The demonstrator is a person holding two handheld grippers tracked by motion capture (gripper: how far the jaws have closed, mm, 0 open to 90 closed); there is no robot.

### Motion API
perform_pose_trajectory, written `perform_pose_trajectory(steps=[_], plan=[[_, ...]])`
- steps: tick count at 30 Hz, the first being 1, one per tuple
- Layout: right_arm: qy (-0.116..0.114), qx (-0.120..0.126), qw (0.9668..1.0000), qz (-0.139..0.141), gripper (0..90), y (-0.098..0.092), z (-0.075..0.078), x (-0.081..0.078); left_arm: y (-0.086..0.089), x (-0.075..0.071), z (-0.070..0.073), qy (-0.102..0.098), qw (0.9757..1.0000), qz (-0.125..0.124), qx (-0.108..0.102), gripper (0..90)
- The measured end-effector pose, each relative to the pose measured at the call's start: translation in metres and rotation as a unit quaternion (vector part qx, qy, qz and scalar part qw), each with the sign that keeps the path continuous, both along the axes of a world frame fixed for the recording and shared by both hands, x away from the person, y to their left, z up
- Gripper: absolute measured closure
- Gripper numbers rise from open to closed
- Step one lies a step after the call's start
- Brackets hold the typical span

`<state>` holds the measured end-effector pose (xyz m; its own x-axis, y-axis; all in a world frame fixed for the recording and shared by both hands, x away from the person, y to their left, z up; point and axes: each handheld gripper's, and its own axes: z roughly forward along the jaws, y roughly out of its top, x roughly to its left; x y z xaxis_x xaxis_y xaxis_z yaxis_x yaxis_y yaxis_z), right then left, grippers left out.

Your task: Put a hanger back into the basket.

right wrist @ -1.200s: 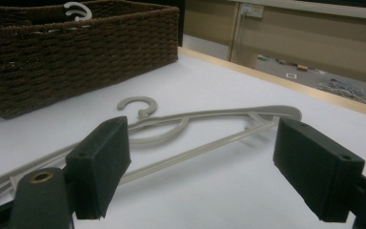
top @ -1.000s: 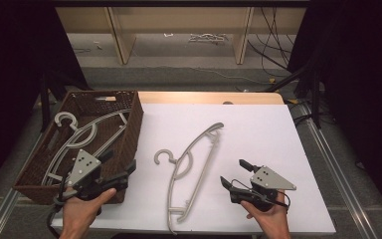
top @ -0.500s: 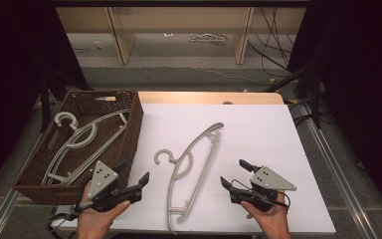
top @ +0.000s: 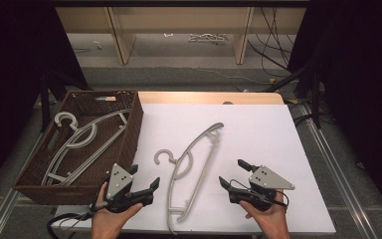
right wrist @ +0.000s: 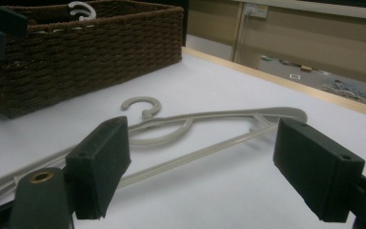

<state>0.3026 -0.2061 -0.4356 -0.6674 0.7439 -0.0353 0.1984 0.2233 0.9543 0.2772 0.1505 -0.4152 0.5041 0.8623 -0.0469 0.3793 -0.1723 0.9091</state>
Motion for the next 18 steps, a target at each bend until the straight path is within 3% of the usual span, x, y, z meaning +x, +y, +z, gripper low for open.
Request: perform_pose_trajectory(steps=[5,6,7,9,10,12,15,17,18], plan=[[0.004,-0.002,1.0000,-0.001,20.8,0.002,0.000,0.000,-0.009,0.002,-0.009,0.016,0.9998,-0.006,0.006,22.4],[-0.005,-0.006,1.0000,0.002,20.8,0.003,0.000,0.002,-0.013,0.002,-0.012,0.018,0.9998,-0.009,0.008,23.9],[0.004,-0.001,1.0000,0.004,20.8,0.004,0.000,0.001,-0.014,0.002,-0.013,0.023,0.9997,-0.006,0.007,24.1],[-0.006,-0.005,1.0000,0.004,20.8,0.003,0.000,0.003,-0.015,0.003,-0.014,0.020,0.9997,-0.006,0.011,23.9],[0.011,-0.003,0.9999,0.005,20.9,0.005,0.001,0.002,-0.017,0.003,-0.013,0.017,0.9996,-0.006,0.021,22.6],[-0.001,-0.001,1.0000,0.003,20.8,0.005,0.000,0.005,-0.022,0.003,-0.012,0.011,0.9996,-0.003,0.027,22.1],[0.001,0.000,1.0000,0.003,20.8,0.005,0.001,0.005,-0.028,0.000,-0.010,0.000,0.9995,-0.012,0.028,21.3],[-0.005,0.003,1.0000,0.002,20.8,0.005,0.001,0.006,-0.035,-0.002,-0.009,0.010,0.9996,-0.020,0.017,21.6],[0.000,0.003,1.0000,0.005,20.8,0.005,0.001,0.005,-0.039,0.001,-0.015,0.037,0.9989,-0.025,0.010,23.2]])
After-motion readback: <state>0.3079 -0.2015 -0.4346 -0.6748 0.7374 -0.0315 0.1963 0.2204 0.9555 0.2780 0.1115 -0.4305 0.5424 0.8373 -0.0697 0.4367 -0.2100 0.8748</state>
